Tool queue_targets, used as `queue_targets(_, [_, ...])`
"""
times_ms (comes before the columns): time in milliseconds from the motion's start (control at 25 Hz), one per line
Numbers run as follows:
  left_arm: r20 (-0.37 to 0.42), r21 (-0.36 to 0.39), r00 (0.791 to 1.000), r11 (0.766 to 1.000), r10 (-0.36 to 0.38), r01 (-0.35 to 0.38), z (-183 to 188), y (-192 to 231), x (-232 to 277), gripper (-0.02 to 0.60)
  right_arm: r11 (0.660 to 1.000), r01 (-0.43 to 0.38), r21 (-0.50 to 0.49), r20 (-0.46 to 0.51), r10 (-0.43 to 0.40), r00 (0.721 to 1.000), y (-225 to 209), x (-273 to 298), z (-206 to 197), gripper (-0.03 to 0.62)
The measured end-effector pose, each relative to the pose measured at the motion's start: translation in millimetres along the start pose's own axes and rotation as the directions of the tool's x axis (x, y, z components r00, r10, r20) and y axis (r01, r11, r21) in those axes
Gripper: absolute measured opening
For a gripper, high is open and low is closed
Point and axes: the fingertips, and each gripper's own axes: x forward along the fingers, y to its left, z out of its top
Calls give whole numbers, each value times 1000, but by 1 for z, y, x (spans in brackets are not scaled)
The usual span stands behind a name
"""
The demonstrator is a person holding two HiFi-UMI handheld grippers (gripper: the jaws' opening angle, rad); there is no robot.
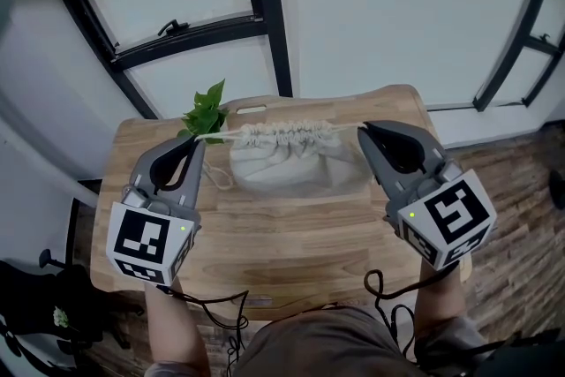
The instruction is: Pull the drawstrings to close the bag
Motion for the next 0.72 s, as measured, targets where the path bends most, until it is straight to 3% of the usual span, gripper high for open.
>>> queue_targets(720, [1,33,1000,999,-6,6,-2,1,4,3,1000,15,-6,3,-15,1000,-2,4,-2,32])
